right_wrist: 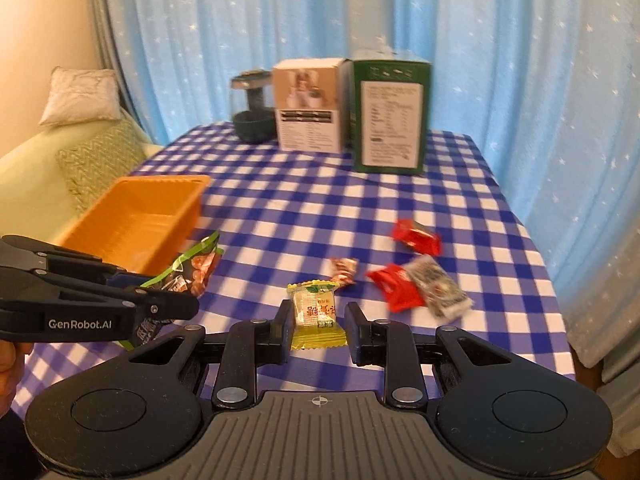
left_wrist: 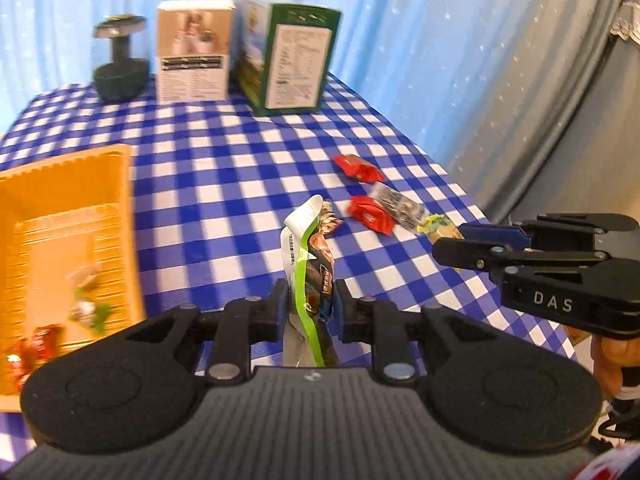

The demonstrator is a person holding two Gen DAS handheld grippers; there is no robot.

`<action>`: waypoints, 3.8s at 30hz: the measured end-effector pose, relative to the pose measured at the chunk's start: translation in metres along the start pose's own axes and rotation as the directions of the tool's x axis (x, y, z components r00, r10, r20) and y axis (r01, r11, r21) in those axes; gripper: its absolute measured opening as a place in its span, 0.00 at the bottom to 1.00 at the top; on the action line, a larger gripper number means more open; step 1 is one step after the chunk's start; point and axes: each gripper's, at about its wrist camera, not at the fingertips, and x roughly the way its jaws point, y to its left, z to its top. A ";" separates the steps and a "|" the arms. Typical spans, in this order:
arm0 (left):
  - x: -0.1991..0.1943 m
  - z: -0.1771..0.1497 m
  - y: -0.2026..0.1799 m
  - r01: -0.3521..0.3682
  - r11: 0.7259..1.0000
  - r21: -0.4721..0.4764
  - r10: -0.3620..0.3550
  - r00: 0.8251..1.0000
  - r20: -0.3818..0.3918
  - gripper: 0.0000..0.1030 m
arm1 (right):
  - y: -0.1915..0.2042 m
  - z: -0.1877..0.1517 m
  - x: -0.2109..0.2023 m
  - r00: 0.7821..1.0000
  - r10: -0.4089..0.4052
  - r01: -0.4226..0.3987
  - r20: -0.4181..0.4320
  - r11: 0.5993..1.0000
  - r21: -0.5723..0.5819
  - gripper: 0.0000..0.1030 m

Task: Organize snacks
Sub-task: 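Carry both snacks over the orange tray and open both tools to drop them, then move both tools back toward the remaining candies on the table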

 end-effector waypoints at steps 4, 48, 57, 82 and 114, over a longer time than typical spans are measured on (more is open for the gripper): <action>-0.023 -0.004 0.019 -0.037 0.999 -0.023 0.038 0.999 0.016 0.20 | 0.027 0.008 -0.001 0.999 0.038 -0.038 0.008 0.999 -0.009 0.26; -0.069 -0.024 0.214 -0.255 0.954 -0.157 0.253 0.967 -0.034 0.20 | 0.188 0.042 0.107 0.971 0.223 -0.231 -0.090 0.968 -0.100 0.26; -0.052 -0.021 0.227 -0.255 0.955 -0.151 0.248 0.967 -0.063 0.21 | 0.192 0.042 0.122 0.970 0.216 -0.226 -0.108 0.969 -0.095 0.26; -0.099 -0.037 0.201 -0.294 0.936 -0.192 0.306 0.952 0.034 0.28 | 0.174 0.041 0.113 0.957 0.287 -0.288 -0.041 0.958 -0.020 0.56; -0.126 -0.056 0.056 -0.205 0.971 -0.121 0.217 0.972 0.091 0.70 | 0.054 -0.026 -0.051 0.999 -0.034 0.027 0.029 0.976 0.217 0.58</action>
